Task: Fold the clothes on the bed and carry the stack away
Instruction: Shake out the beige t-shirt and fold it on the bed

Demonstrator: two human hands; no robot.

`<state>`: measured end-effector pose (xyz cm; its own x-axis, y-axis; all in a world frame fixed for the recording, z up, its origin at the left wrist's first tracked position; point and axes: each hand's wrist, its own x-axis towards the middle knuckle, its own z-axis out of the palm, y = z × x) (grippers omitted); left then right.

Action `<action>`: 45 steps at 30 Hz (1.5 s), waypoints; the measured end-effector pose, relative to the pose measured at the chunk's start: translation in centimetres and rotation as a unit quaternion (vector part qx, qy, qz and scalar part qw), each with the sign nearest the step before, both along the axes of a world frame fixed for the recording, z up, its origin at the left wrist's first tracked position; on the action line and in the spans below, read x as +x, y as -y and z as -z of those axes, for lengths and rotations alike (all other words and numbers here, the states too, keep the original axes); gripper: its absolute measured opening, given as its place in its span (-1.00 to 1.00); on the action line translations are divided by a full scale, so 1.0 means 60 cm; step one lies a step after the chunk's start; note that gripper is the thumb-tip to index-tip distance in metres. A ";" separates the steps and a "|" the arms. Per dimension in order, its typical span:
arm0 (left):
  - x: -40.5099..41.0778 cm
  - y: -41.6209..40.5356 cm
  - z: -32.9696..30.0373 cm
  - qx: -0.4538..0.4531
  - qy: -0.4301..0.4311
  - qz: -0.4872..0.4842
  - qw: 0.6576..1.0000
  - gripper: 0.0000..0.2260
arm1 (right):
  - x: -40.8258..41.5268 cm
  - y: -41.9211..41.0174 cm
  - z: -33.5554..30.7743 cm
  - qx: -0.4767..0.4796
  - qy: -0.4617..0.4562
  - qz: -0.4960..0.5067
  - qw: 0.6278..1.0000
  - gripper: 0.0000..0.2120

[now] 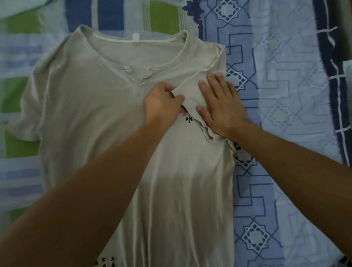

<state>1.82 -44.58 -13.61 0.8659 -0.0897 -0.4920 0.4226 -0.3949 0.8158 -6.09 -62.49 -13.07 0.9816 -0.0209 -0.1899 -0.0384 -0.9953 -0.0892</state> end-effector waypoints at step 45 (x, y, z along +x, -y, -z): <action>0.158 -0.687 -0.048 -0.116 -0.089 -0.174 0.974 -0.72 | 0.228 -0.584 -0.032 0.233 0.009 0.002 0.972 -0.50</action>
<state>11.33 -3.36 -10.73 0.7667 0.0681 -0.6384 0.6407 -0.0165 0.7676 7.57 -27.47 -11.12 0.9850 0.0600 -0.1619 -0.0357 -0.8468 -0.5308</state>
